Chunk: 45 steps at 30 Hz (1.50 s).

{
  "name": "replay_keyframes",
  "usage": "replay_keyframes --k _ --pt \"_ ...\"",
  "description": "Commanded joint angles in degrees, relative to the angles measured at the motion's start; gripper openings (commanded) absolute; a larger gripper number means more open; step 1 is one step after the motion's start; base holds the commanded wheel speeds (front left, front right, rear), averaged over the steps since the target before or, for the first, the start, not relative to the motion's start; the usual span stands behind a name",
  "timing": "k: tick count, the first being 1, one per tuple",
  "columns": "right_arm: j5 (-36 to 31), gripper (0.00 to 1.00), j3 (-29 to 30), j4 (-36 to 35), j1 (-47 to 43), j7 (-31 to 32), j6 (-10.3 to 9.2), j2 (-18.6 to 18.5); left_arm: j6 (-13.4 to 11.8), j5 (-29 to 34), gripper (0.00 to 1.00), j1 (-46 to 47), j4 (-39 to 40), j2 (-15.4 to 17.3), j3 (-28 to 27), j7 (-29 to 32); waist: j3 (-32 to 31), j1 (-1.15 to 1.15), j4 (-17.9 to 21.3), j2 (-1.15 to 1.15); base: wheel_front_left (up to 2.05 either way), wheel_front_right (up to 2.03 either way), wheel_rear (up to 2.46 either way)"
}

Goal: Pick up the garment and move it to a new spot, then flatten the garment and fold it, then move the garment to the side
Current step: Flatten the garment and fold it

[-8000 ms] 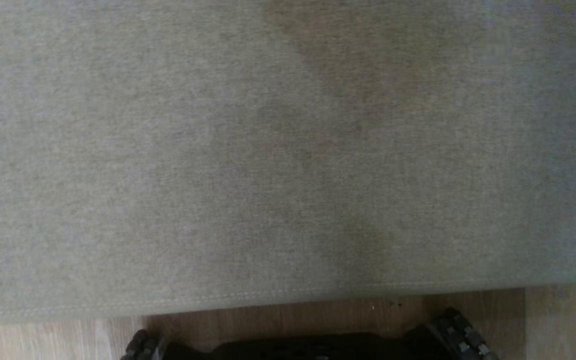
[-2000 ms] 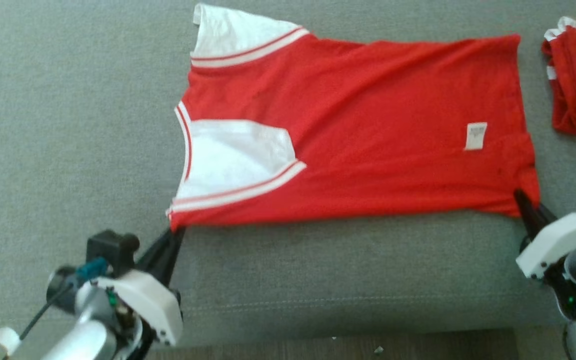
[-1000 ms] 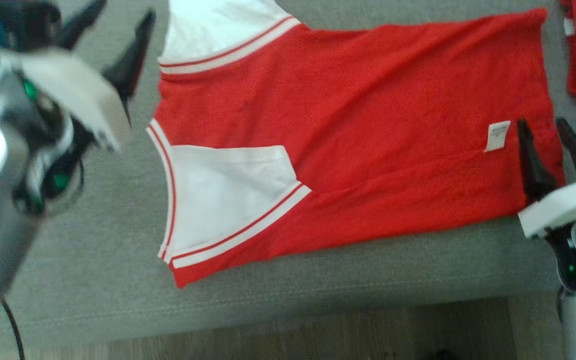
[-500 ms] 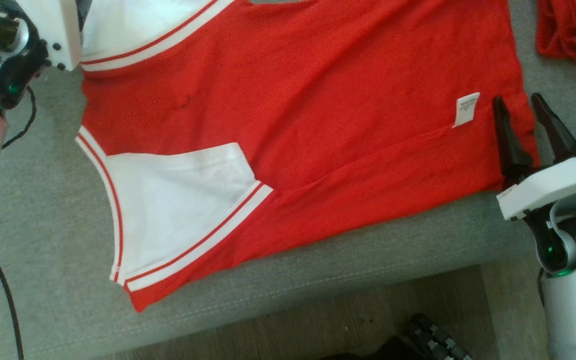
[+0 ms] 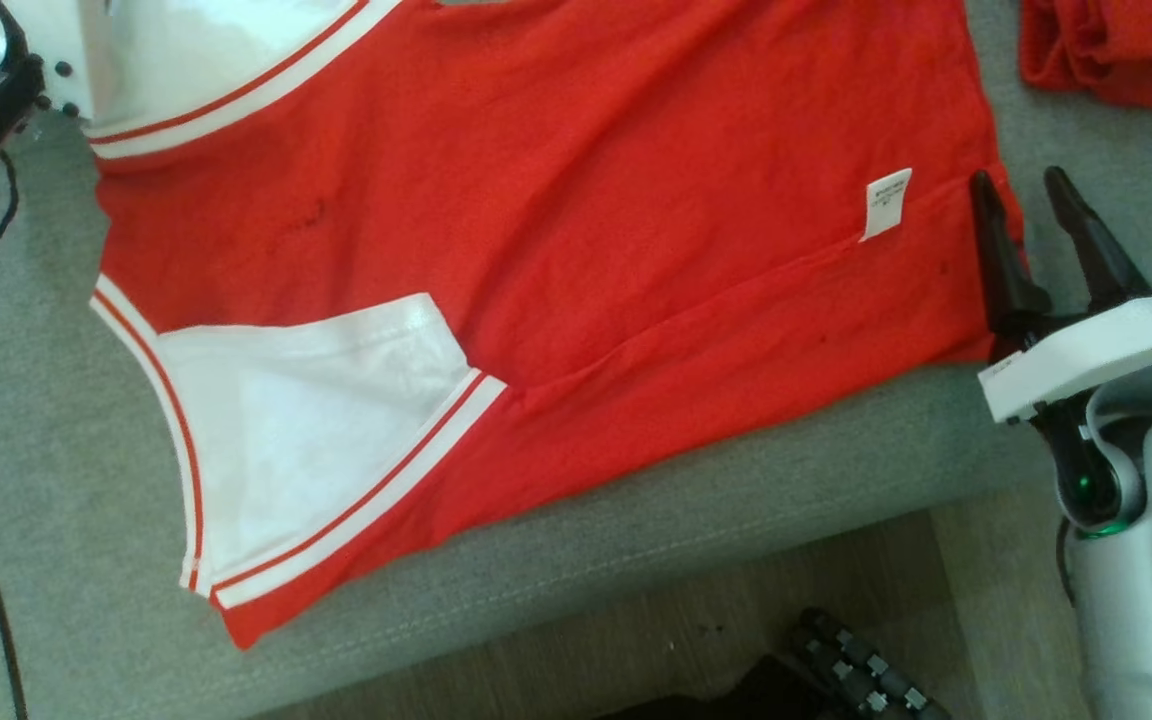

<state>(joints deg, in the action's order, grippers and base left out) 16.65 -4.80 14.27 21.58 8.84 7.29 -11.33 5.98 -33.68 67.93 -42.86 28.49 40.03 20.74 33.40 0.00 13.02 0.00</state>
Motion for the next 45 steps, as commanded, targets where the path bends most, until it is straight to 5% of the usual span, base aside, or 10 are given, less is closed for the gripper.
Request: replay_keyframes --k 1,11,20,32,33,35,37,38,45 --pt "2.5 1.0 -1.5 -1.7 0.2 -0.2 0.2 -0.1 0.4 -0.3 0.0 2.1 -0.1 1.9 -1.0 0.5 -0.1 0.0 0.3 0.0 0.0 0.0 0.0" --pt "4.9 1.0 -3.5 0.4 8.6 3.3 0.2 -0.8 1.0 0.7 0.0 3.6 -1.4 3.1 -0.3 -7.4 -0.9 0.0 1.2 0.0 0.0 0.0 0.0" --pt "2.3 1.0 -3.6 14.8 25.0 9.9 0.2 -0.6 1.2 1.9 0.0 5.1 -1.8 1.4 0.9 -13.9 -1.7 0.0 -1.2 0.0 0.0 0.0 0.0" --pt "1.6 1.0 -4.8 31.4 36.2 6.7 0.2 0.7 1.4 1.4 0.0 6.7 -2.4 0.4 3.2 -16.0 -1.1 0.0 -3.4 0.0 0.0 0.0 0.0" --pt "2.0 0.93 -5.0 32.0 36.7 6.3 0.2 0.8 1.4 1.3 0.0 6.8 -2.5 0.4 3.3 -16.0 -1.0 0.0 -3.5 0.0 0.0 0.0 0.0" --pt "2.7 0.46 -5.5 33.1 37.5 5.6 0.2 0.9 1.4 1.1 0.0 6.9 -2.7 0.4 3.6 -16.2 -1.0 0.0 -3.6 0.0 0.0 0.0 0.0" --pt "3.4 0.26 -6.1 34.0 38.3 4.9 0.2 0.8 1.4 0.9 0.0 7.0 -2.9 0.4 3.9 -16.4 -1.0 0.0 -3.6 0.0 0.0 0.0 0.0" --pt "3.9 0.01 -6.4 34.4 38.7 4.4 0.2 0.6 1.4 0.9 0.0 7.1 -2.9 0.4 4.0 -16.5 -0.9 0.0 -3.7 0.0 0.0 0.0 0.0" --pt "6.7 0.0 -7.8 36.2 41.4 0.9 0.2 -0.1 1.4 1.5 0.0 8.9 -3.0 0.7 4.7 -20.5 -0.5 0.0 -4.1 0.0 0.0 0.0 0.0"
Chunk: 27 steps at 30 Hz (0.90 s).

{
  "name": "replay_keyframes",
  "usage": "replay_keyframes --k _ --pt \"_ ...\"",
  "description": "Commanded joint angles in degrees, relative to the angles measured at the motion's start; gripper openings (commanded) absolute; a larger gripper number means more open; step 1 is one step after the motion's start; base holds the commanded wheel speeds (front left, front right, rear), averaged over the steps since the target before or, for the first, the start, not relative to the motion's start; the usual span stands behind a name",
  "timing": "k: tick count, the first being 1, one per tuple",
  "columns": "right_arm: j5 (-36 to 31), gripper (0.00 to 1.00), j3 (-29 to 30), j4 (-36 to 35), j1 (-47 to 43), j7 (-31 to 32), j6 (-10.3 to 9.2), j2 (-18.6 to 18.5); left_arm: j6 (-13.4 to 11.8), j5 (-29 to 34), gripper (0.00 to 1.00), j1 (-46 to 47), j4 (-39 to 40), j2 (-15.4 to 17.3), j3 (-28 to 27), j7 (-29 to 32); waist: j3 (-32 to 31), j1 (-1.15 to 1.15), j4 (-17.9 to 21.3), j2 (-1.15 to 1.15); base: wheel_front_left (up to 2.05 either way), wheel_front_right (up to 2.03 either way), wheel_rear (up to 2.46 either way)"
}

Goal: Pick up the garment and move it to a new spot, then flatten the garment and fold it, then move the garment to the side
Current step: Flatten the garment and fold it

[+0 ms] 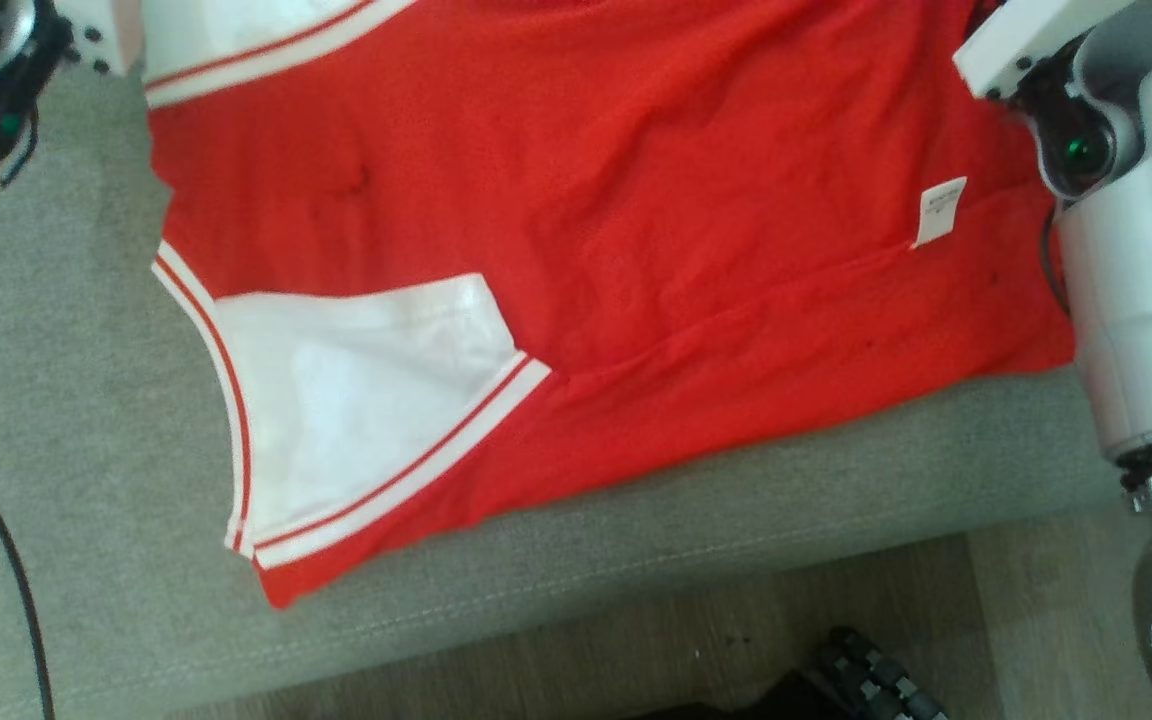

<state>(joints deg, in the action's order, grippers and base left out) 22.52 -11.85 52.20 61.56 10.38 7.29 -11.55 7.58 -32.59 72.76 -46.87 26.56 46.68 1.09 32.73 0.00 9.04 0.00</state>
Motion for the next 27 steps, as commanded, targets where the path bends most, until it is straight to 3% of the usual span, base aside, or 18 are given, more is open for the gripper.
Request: replay_keyframes --k 1,8,15,20,27 --pt "1.3 0.0 -1.0 -1.8 1.9 -1.2 0.2 -0.2 -0.3 0.8 0.0 4.6 1.1 2.7 -2.0 -2.1 0.3 0.0 -0.2 0.0 0.0 0.0 0.0" --pt "6.5 0.0 -2.3 -3.4 4.6 -5.0 0.2 -2.2 -1.4 1.3 0.0 7.6 1.2 2.9 -3.7 -10.9 0.5 0.0 -1.2 0.0 0.0 0.0 0.0" --pt "11.9 0.0 -5.4 -6.5 3.2 -4.4 0.2 -5.7 -0.3 -4.8 0.0 4.9 2.7 1.9 -4.4 -10.6 -1.0 0.0 -2.8 0.0 0.0 0.0 0.0" --pt "16.1 0.0 -7.9 -9.8 -1.5 -2.6 0.2 -9.5 -0.1 -10.1 0.0 0.1 8.3 4.0 -3.4 -9.9 -3.0 0.0 -4.2 0.0 0.0 0.0 0.0" --pt "20.0 0.0 -8.7 -12.2 -7.8 -1.2 0.2 -14.7 -0.1 -15.2 0.0 -7.9 18.9 9.6 -3.3 -10.8 -5.6 0.0 -6.4 0.0 0.0 0.0 0.0"
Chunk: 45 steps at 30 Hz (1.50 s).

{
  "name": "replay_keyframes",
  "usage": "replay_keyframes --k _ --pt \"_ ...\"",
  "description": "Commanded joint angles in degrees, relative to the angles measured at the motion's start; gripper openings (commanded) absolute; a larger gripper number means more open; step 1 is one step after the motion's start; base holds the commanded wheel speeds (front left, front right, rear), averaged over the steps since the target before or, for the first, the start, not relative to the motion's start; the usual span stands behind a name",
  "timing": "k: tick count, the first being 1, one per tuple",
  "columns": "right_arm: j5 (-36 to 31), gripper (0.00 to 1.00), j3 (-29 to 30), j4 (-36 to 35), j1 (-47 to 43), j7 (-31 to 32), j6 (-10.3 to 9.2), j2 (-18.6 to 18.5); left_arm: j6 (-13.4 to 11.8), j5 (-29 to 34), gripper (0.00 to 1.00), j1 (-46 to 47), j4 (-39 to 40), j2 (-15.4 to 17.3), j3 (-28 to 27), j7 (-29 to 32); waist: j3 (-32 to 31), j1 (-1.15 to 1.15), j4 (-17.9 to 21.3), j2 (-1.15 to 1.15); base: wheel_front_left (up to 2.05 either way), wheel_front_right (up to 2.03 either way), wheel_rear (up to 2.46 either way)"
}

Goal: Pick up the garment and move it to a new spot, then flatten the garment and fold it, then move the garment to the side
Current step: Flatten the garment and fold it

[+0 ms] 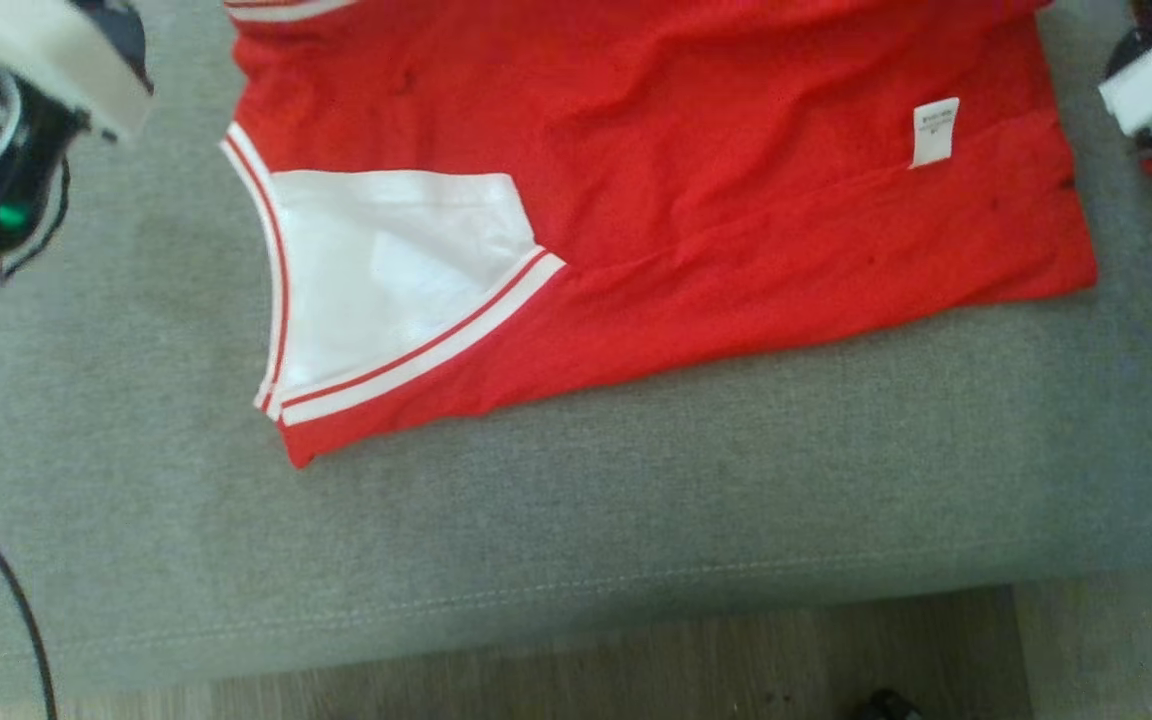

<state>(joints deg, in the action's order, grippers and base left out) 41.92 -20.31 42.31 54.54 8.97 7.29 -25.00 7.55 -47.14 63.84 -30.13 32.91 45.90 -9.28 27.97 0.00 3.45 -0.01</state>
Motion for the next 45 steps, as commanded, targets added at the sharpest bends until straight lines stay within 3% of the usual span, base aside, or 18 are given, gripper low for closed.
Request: replay_keyframes --k 1,14,23,29,36,37,39,40,41,45 --pt "0.9 0.0 -0.3 -2.5 -1.6 0.3 0.2 -1.7 -0.1 -1.3 0.0 -0.3 3.7 3.9 -2.7 -0.4 -1.3 0.0 -1.0 0.01 0.0 0.0 0.0" --pt "1.2 0.0 0.4 -3.5 -9.4 3.0 0.2 -4.6 -8.2 -6.4 0.0 -18.8 26.0 13.0 -2.1 3.3 -4.2 0.0 -2.7 0.01 0.0 0.0 0.0" --pt "-0.1 0.0 1.9 -3.4 -15.0 4.6 0.2 -5.4 -14.6 -7.6 0.0 -28.2 36.2 17.4 -1.2 4.1 -6.1 0.0 -3.4 0.01 0.0 0.0 0.0" --pt "-1.6 0.0 2.2 -2.8 -16.6 6.6 0.2 -5.0 -16.5 -8.9 0.0 -32.4 38.0 18.5 -0.5 4.0 -6.3 0.0 -3.7 0.01 0.0 0.0 0.0" --pt "-3.3 0.0 2.6 -1.8 -17.3 8.2 0.2 -3.6 -18.1 -7.7 0.0 -34.7 34.6 15.2 2.3 3.6 -6.1 0.0 -3.9 0.01 0.0 0.0 0.0" --pt "-3.5 0.1 2.6 -1.7 -17.4 8.3 0.2 -3.3 -18.5 -7.1 0.0 -34.8 33.9 14.5 2.7 3.3 -6.2 0.0 -3.9 0.01 0.0 0.0 0.0" --pt "-4.3 0.8 2.5 -1.5 -17.6 7.8 0.2 -2.8 -19.4 -6.8 0.0 -35.3 32.7 12.7 3.0 2.0 -6.6 0.0 -3.8 0.01 0.0 0.0 0.0" --pt "-4.6 1.0 2.5 -1.3 -17.9 7.5 0.2 -2.5 -20.1 -6.7 0.17 -35.7 32.0 11.8 3.2 1.5 -6.9 0.0 -3.8 0.01 0.0 0.0 0.0" --pt "-4.9 1.0 3.2 -1.3 -18.5 5.5 0.2 -1.9 -21.8 -6.4 1.0 -36.4 31.0 9.9 3.1 0.0 -7.7 0.0 -3.8 0.01 0.0 0.0 0.0" --pt "-5.6 1.0 5.6 -2.1 -21.2 0.2 0.2 -1.2 -25.7 -4.7 1.0 -38.0 29.9 5.9 1.8 -4.0 -9.1 0.0 -4.4 0.01 0.0 0.0 0.0"
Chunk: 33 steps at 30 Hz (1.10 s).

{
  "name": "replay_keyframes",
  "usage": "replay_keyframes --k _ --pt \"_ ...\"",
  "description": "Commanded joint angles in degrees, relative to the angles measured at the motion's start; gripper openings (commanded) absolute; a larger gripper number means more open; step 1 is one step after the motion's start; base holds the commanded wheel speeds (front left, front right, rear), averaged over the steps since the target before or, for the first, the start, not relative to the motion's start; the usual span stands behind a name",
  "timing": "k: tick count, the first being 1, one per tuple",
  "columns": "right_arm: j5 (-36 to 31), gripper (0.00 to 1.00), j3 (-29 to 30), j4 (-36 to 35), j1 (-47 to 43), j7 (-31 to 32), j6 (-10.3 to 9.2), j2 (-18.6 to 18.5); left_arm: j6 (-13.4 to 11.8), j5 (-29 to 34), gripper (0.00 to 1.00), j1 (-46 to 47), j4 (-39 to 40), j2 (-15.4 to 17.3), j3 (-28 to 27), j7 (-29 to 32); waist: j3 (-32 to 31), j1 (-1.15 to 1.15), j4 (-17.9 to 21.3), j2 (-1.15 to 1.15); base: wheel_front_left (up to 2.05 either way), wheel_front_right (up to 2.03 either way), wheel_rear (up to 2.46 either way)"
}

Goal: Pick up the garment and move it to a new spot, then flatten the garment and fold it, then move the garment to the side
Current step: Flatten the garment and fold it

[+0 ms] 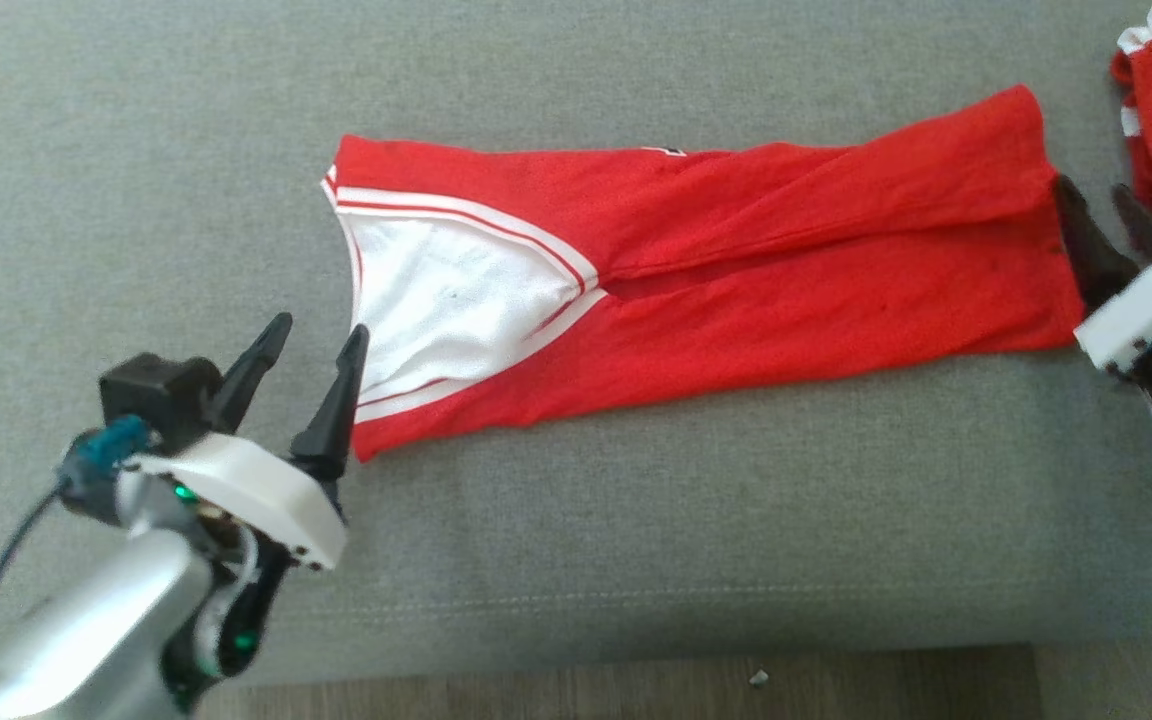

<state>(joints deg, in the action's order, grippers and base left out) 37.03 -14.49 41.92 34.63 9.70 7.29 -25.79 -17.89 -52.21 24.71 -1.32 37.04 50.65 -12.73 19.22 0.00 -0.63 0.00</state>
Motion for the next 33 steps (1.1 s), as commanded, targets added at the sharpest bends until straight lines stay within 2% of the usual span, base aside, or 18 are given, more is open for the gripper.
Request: replay_keyframes --k 1,4,6,9,12,17,21,25,27,28,29,30,31,32,33 --pt "-1.0 1.0 0.5 -2.0 -2.3 -1.7 0.2 -0.3 -1.1 1.1 1.0 0.7 1.2 0.7 -3.4 -1.2 -0.6 0.0 -0.5 0.0 0.0 0.0 0.0" --pt "-1.4 1.0 3.2 -2.4 -4.9 -5.0 0.2 0.6 -4.5 5.2 1.0 -0.7 2.1 -2.3 -6.5 -2.1 -1.2 0.0 -1.3 0.0 0.0 0.0 0.0" --pt "-1.4 1.0 5.2 -2.4 -6.2 -7.0 0.2 1.2 -6.6 9.7 1.0 -2.0 4.5 -5.2 -10.5 -2.2 -1.5 0.0 -2.1 0.0 0.0 0.0 0.0" --pt "-2.6 1.0 7.3 -1.6 -7.0 -9.1 0.2 1.7 -7.7 16.6 1.0 -5.6 8.3 -10.8 -16.1 -2.2 -1.6 0.0 -3.7 0.0 0.0 0.0 0.0" --pt "-4.6 1.0 9.0 -0.1 -6.0 -10.0 0.2 2.3 -7.2 24.2 1.0 -9.0 8.7 -14.6 -18.2 -2.3 -1.5 0.0 -5.1 0.0 0.0 0.0 0.0" --pt "-8.2 1.0 12.4 4.9 -2.8 -9.6 0.2 3.0 -4.9 32.5 1.0 -12.3 6.5 -19.9 -19.0 -2.3 -1.6 0.0 -7.6 0.0 0.0 0.0 0.0" --pt "-12.7 1.0 14.7 11.1 -0.5 -8.3 0.2 2.1 -3.4 37.7 1.0 -13.0 5.0 -22.6 -19.0 -2.3 -1.5 0.0 -9.5 0.0 0.0 0.0 0.0" --pt "-15.7 1.0 15.9 15.5 0.3 -6.3 0.2 2.4 -2.6 39.9 1.0 -13.6 4.2 -24.1 -19.5 -2.3 -1.7 0.0 -10.7 0.0 0.0 0.0 0.0" --pt "-16.2 0.89 16.4 17.6 0.3 -4.3 0.2 3.5 -2.5 41.1 1.0 -14.3 3.8 -24.6 -20.3 -2.3 -2.0 0.0 -11.1 0.0 0.0 0.0 0.0" --pt "-16.3 0.87 16.4 18.3 0.1 -3.3 0.2 4.0 -2.4 41.5 1.0 -14.7 3.7 -24.8 -20.8 -2.3 -2.1 0.0 -11.2 0.0 0.0 0.0 0.0" --pt "-16.6 0.77 16.4 18.8 -0.1 -2.6 0.2 4.3 -2.4 41.9 1.0 -15.1 3.5 -25.0 -21.2 -2.3 -2.1 0.0 -11.2 0.0 0.0 0.0 0.0" --pt "-16.8 0.48 16.3 18.9 -0.4 -2.1 0.2 4.5 -2.2 42.2 1.0 -15.5 3.4 -25.2 -21.6 -2.3 -2.2 0.0 -11.2 0.0 0.0 0.0 0.0" --pt "-16.8 0.09 16.2 18.8 -0.7 -1.9 0.2 4.8 -2.0 42.4 1.0 -15.8 3.3 -25.5 -21.9 -2.3 -2.3 0.0 -11.2 0.0 0.0 0.0 0.0" --pt "-16.6 0.0 15.9 18.6 -1.2 -1.4 0.2 5.2 -1.8 42.7 1.0 -16.1 3.3 -25.7 -22.2 -2.3 -2.5 0.0 -11.1 0.0 0.0 0.0 0.0" --pt "-16.2 0.0 15.7 18.2 -1.7 -1.0 0.2 5.6 -1.6 43.0 1.0 -16.4 3.2 -25.9 -22.5 -2.3 -2.6 0.0 -11.0 0.0 0.0 0.0 0.0"
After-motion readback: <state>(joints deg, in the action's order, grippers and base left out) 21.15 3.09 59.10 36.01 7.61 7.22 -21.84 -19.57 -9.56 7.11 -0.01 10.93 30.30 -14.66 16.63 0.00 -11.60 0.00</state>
